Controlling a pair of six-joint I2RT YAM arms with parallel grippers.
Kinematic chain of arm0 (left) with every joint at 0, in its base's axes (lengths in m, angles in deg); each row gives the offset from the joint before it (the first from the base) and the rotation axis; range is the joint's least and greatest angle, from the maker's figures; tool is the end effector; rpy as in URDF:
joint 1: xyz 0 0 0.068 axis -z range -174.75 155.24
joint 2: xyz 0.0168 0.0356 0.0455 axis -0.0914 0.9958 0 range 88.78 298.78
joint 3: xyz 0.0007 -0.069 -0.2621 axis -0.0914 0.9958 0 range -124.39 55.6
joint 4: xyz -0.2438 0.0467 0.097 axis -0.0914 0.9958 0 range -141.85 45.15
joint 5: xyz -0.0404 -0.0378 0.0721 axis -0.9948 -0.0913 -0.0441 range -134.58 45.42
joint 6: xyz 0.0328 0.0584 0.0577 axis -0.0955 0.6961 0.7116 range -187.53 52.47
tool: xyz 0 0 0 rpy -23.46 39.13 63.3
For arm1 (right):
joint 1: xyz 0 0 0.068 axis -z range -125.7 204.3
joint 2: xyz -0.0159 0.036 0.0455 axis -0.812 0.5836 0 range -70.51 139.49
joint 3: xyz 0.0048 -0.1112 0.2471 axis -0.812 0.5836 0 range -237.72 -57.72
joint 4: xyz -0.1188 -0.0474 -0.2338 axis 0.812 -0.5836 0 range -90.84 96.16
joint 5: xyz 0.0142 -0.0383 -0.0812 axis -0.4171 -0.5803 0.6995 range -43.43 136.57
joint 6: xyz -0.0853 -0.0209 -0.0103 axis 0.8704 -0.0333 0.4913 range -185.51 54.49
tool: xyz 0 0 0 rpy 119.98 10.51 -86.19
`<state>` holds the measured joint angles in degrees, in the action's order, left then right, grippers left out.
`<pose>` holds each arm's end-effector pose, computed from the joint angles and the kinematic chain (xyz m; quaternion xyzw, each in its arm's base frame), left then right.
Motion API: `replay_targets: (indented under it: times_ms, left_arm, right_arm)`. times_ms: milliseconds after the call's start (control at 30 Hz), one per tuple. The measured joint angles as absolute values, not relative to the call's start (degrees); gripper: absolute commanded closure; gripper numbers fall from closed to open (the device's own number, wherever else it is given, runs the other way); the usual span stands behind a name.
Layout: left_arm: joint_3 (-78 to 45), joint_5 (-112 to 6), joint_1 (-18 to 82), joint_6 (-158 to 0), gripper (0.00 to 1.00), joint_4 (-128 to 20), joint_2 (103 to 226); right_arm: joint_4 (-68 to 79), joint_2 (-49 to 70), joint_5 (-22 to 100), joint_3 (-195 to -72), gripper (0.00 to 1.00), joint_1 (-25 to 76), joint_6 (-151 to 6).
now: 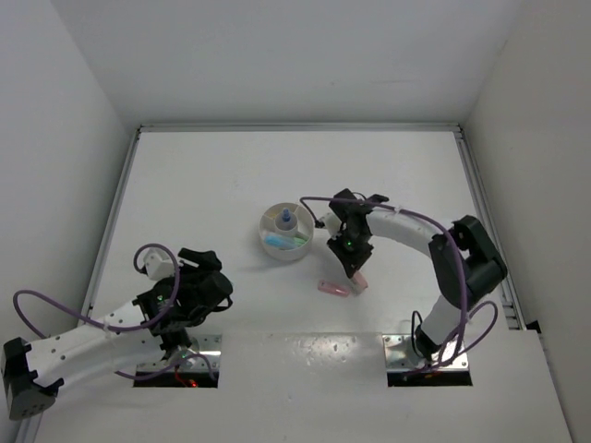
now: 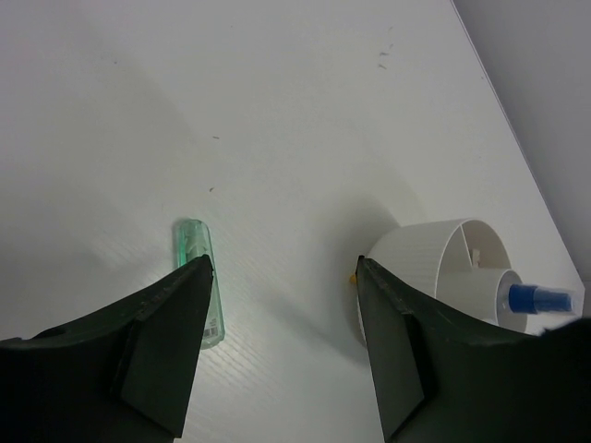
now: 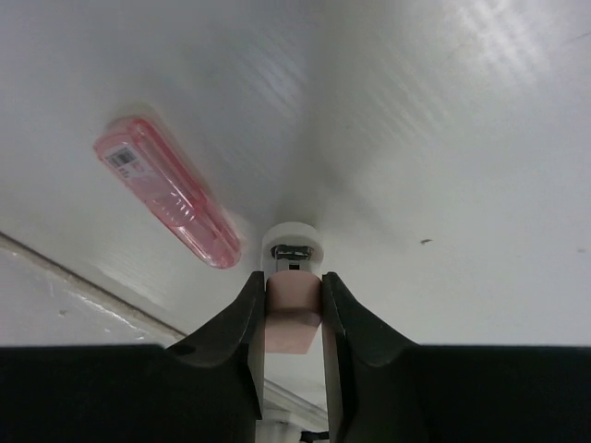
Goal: Sort the stationery into containers
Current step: Pick up the stationery from the center of the board, then place the stationery in the storage box.
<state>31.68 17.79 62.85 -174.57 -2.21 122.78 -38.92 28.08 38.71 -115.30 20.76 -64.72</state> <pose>0.1205 -0.0601 0.1801 -0.4681 0.6936 -0.1546 0.5252 0.2422 0.1735 0.1022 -0.2965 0.9520 0.0753 0.0134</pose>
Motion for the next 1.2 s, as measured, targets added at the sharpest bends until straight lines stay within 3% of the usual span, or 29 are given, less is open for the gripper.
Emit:
replay_targets:
  times_ms: [433,833,1200]
  left_arm:
    - [31.7,18.1,62.8,-173.0,0.31,-2.6,122.3]
    - [31.7,18.0,62.8,-172.2,0.31,-4.0,122.3]
    - [31.7,18.0,62.8,-171.4,0.31,-4.2,121.2]
  right_arm:
    - [-18.4,8.4,36.8,-118.3,1.00,21.8,-62.6]
    - [-8.7,23.0,31.2,-125.6,1.00,24.1,-76.2]
    - [-5.1,26.2,30.3,-129.1,1.00,25.0,-82.8]
